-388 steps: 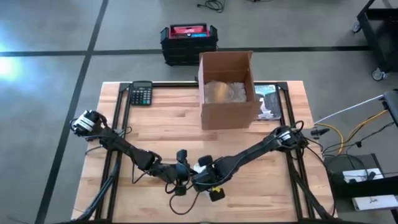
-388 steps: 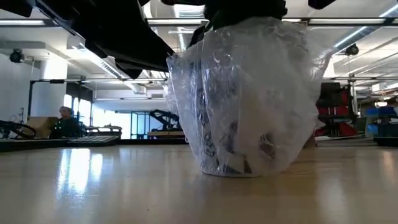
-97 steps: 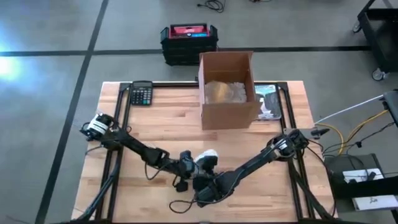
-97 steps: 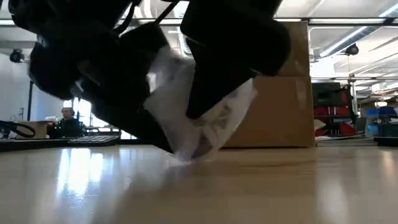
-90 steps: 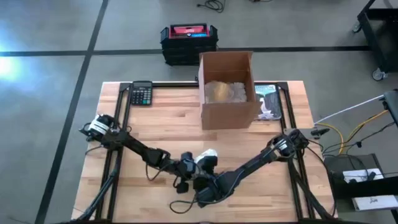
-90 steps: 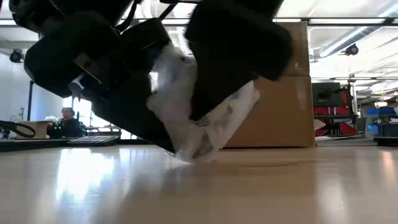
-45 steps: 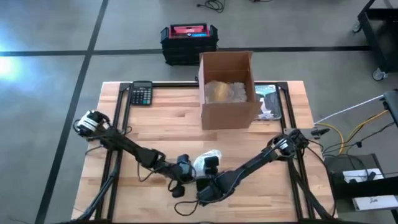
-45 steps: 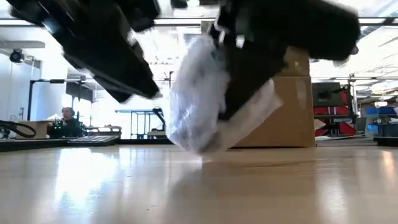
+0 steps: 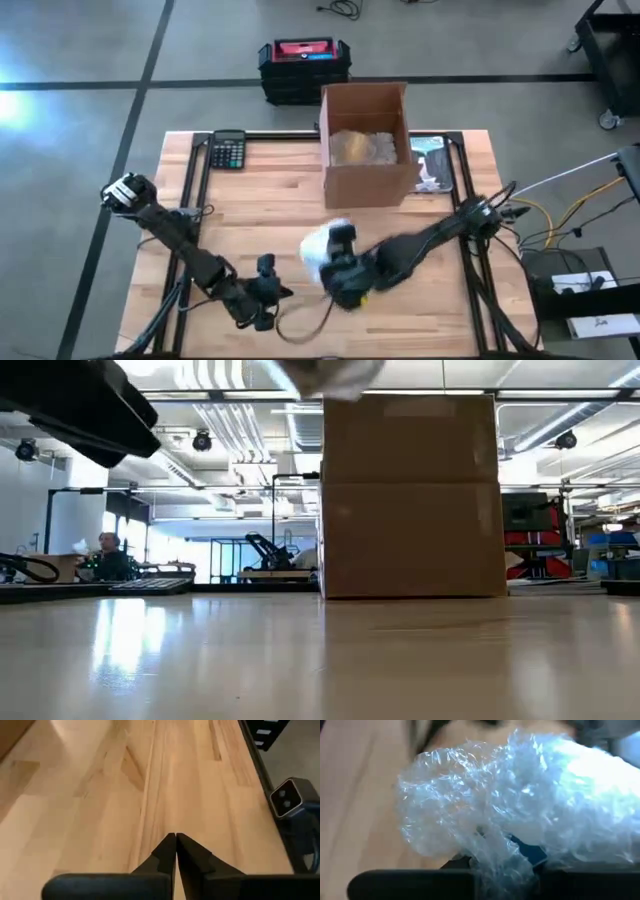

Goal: Wrap mug
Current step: Put the blue patterned mug into the brown cardboard box, then return to Home Position

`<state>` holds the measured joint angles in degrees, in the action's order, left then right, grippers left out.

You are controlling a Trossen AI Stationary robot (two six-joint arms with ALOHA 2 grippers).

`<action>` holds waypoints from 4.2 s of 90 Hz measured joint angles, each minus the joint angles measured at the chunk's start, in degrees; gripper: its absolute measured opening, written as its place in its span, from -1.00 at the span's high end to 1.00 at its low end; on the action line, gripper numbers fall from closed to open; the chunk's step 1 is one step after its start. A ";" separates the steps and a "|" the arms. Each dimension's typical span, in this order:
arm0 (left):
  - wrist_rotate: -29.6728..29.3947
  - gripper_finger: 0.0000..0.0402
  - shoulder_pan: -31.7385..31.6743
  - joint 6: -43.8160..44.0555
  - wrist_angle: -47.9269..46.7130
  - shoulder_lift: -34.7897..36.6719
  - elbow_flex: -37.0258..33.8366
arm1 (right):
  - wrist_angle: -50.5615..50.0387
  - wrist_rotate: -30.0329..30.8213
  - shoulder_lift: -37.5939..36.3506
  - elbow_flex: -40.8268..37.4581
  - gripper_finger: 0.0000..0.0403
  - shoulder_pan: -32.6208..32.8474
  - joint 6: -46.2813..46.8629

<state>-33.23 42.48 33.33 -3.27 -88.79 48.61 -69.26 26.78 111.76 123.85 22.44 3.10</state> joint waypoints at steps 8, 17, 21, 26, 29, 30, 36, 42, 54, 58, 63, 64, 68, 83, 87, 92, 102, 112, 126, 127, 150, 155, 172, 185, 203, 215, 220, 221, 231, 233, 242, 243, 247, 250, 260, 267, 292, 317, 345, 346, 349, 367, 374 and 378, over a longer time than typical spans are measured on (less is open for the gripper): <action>-0.33 1.00 -0.04 -0.29 -1.30 0.00 -0.01 | 2.08 2.06 -3.90 1.36 0.95 -5.07 -3.46; -0.32 1.00 -0.02 -0.76 -2.58 0.10 -0.31 | 4.15 2.01 -8.23 1.76 0.95 -12.28 -7.35; -0.33 1.00 -0.02 -0.82 -3.12 0.11 -0.38 | 4.85 1.88 -9.75 1.79 0.95 -16.07 -8.59; -0.33 1.00 -0.06 -0.87 -5.12 0.16 -0.41 | 4.64 1.78 -11.38 1.79 0.95 -21.49 -8.99; -0.33 1.00 -0.21 -1.14 -6.42 0.20 -0.47 | 4.38 1.66 -12.08 1.79 0.95 -24.97 -8.99; -0.33 1.00 -0.32 -1.29 -6.79 0.20 -0.49 | 4.26 1.58 -12.27 1.79 0.95 -26.16 -8.96; -0.38 1.00 -1.11 -2.40 -8.43 0.33 -0.49 | 3.12 -1.17 -12.95 1.79 0.95 -33.23 -8.03; -0.44 1.00 -2.40 -4.48 -9.15 0.69 -0.49 | 0.67 -9.35 -12.96 1.79 0.95 -40.68 -5.90; -0.36 1.00 -5.70 -9.76 -9.06 1.59 -0.49 | -1.88 -24.08 -10.08 -0.74 0.95 -50.83 -4.55; -0.38 1.00 -6.81 -10.92 -9.05 1.81 -0.49 | -2.03 -27.12 -8.89 -2.56 0.95 -52.42 -5.05; -0.38 1.00 -8.10 -11.70 -9.27 1.86 -0.49 | -1.79 -29.97 -7.36 -5.03 0.95 -53.33 -6.36; -0.38 1.00 -8.31 -11.73 -9.26 1.86 -0.49 | -1.71 -30.38 -7.11 -5.50 0.95 -53.42 -6.68; -0.35 1.00 -9.11 -11.84 -9.27 1.86 -0.49 | -1.25 -31.64 -6.01 -7.26 0.95 -53.73 -7.78; -0.31 1.00 -11.31 -12.09 -9.23 1.86 -0.49 | 1.87 -31.71 -1.98 -13.73 0.95 -54.30 -11.14; -0.31 1.00 -11.70 -12.08 -9.18 1.86 -0.49 | 4.70 -31.54 -1.83 -15.14 0.95 -54.28 -11.53; -0.31 1.00 -12.22 -12.09 -8.99 1.86 -0.49 | 6.18 -32.23 -1.74 -16.64 0.93 -54.15 -11.85; -0.31 1.00 -12.83 -12.07 -8.72 1.86 -0.49 | 9.33 -33.07 -1.36 -19.72 0.76 -53.82 -11.55; -0.29 1.00 -13.00 -12.03 -8.69 1.88 -0.49 | 8.58 -33.77 -1.01 -20.79 0.48 -53.65 -11.36; 1.04 1.00 -12.98 -11.89 -9.05 3.77 -0.43 | 0.48 -37.52 -1.42 -14.78 0.06 -53.73 -10.03; 1.17 1.00 -12.98 -11.87 -9.31 4.04 -0.35 | -0.23 -37.90 -1.66 -14.12 0.03 -53.76 -9.98; 2.70 1.00 -14.08 -16.57 -15.98 17.91 1.08 | -6.27 -39.30 -11.08 -4.11 -0.34 -52.29 -10.29; 3.53 1.00 -15.04 -18.12 -16.40 21.74 0.44 | -6.20 -39.30 -13.69 -4.68 -0.38 -51.74 -10.48; 10.62 1.00 -20.89 -23.34 -16.07 32.27 -3.29 | -1.99 -41.36 -23.01 -13.28 -0.43 -48.55 -10.41; 11.73 1.00 -25.20 -25.72 -15.70 38.28 -7.95 | 6.50 -42.23 -31.25 -26.61 -0.38 -44.67 -7.97; 11.77 1.00 -28.07 -27.05 -9.42 46.65 -15.70 | 21.85 -42.03 -43.69 -47.46 -0.25 -39.42 -4.65; 13.00 1.00 -28.25 -25.71 -5.74 50.98 -20.81 | 33.53 -42.00 -52.11 -60.38 -0.15 -36.45 -1.72; 13.04 1.00 -28.26 -25.26 -4.24 52.27 -22.89 | 39.80 -41.68 -55.37 -65.85 -0.10 -35.51 -1.58; 13.04 1.00 -28.26 -25.24 -4.14 52.49 -23.24 | 41.17 -41.69 -55.98 -66.95 -0.09 -35.36 -1.42; 13.03 1.00 -28.92 -25.05 -2.46 54.84 -26.36 | 52.09 -41.85 -61.52 -76.52 -0.01 -34.41 -0.06; 13.00 1.00 -29.09 -24.84 -2.05 55.26 -26.74 | 53.79 -42.10 -62.58 -78.36 0.00 -34.32 0.24; 12.98 1.00 -29.38 -24.28 -1.93 57.23 -27.74 | 60.85 -42.62 -65.96 -83.72 0.06 -33.98 0.57; 12.98 1.00 -29.38 -24.27 -1.94 57.33 -27.76 | 61.25 -42.67 -66.33 -84.05 0.07 -33.96 0.55; 12.98 1.00 -29.38 -24.29 -1.68 57.91 -27.77 | 62.72 -42.66 -67.64 -85.04 0.09 -33.99 0.52; 12.98 1.00 -29.38 -24.34 -1.83 58.35 -27.77 | 63.62 -42.61 -68.33 -85.25 0.11 -34.00 0.43; 12.93 1.00 -29.42 -25.20 -1.81 59.13 -27.51 | 66.58 -41.80 -69.58 -84.75 0.16 -34.05 -0.92; 12.91 1.00 -29.49 -25.27 -1.80 59.45 -27.29 | 66.98 -41.17 -69.60 -82.95 0.18 -34.17 -3.15; 12.87 1.00 -29.49 -25.21 -1.86 59.06 -27.33 | 67.10 -52.67 -69.60 -79.27 0.29 -33.99 -0.89; 12.82 1.00 -29.57 -25.32 -1.88 58.40 -27.38 | 61.44 -57.96 -63.82 -80.91 0.59 -27.49 -1.46; 11.65 1.00 -29.57 -25.16 -1.98 57.92 -27.42 | 62.97 -29.07 -54.47 -80.78 0.98 -19.77 -11.97; 11.62 1.00 -29.57 -25.16 -1.91 57.94 -27.42 | 63.21 -28.39 -54.70 -80.35 0.97 -19.80 -11.92; 11.61 1.00 -29.62 -25.22 -2.33 58.23 -27.42 | 63.46 -27.24 -55.49 -79.58 0.96 -19.82 -11.68; 11.33 1.00 -29.64 -25.30 -2.45 58.04 -27.42 | 61.46 -40.05 -54.45 -78.33 0.94 -19.20 -7.35; 11.29 1.00 -29.62 -25.30 -2.58 58.09 -27.42 | 62.28 -42.40 -52.44 -78.52 0.96 -18.36 -4.11; 11.27 1.00 -29.63 -25.34 -2.61 57.74 -27.42 | 60.97 -42.28 -50.75 -79.03 0.98 -17.52 -3.20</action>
<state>-21.95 12.84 7.99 -5.88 -31.06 21.19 -8.30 -15.49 61.01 44.82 4.93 -0.10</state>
